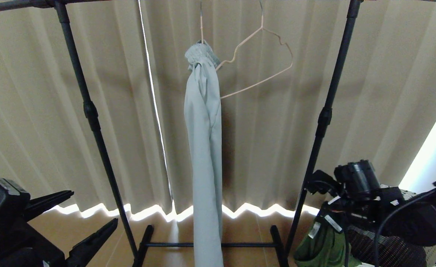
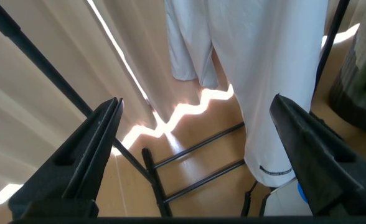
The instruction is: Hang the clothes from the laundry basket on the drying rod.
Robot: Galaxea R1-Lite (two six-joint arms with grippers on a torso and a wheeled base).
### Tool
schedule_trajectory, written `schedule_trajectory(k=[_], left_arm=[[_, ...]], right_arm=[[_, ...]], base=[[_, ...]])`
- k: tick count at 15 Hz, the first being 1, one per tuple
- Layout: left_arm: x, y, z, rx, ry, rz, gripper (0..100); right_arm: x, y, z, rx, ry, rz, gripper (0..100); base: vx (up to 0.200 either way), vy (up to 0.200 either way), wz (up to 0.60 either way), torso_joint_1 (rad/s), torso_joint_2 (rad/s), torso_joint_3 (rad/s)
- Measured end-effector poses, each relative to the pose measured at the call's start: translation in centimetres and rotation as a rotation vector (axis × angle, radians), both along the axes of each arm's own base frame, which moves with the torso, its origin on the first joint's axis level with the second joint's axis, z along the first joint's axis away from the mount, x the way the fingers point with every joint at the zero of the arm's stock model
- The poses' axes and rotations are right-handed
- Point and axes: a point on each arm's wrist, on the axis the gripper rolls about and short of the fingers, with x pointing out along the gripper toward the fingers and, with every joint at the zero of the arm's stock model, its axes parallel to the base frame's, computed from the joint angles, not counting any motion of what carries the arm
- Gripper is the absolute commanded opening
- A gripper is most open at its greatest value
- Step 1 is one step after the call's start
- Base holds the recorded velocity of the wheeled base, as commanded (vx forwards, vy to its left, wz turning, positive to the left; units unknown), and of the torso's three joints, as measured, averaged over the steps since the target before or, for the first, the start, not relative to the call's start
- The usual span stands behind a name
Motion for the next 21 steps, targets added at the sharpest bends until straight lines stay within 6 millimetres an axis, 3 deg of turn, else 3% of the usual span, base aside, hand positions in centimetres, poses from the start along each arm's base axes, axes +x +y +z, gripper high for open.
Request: schedule_trajectory(k=[3, 7, 12, 16, 21], left_arm=[[-0.3, 0.2, -0.1, 0.008, -0.013, -0.002, 100], [-0.8, 0.4, 0.1, 0.022, -0.045, -0.006, 100], [-1.1, 0.6, 0.0, 0.028, -0.055, -0.008, 100], [-1.3, 0.5, 0.0, 0.025, -0.058, -0.034, 100], [-1.0, -2.2, 0.5, 0.035, -0.032, -0.226, 100]], right_arm=[[-2.4, -0.7, 4.9, 0.114, -0.185, -0.006, 0], [-4.6, -1.3, 8.6, 0.202, -0.327, 0.025, 0], [-5.4, -1.4, 10.4, 0.230, -0.401, 0.039, 0], [-5.5, -1.2, 11.1, 0.252, -0.427, 0.061, 0], [-5.9, 1.6, 13.3, 0.369, -0.473, 0.195, 0]], base=[[0.000, 0.000, 0.00, 0.000, 0.00, 0.000], [-0.100, 0.000, 0.00, 0.002, 0.00, 0.000], [-0.200, 0.000, 0.00, 0.000, 0.00, 0.007], [0.000, 0.000, 0.00, 0.000, 0.00, 0.000], [0.000, 0.000, 0.00, 0.000, 0.00, 0.000]])
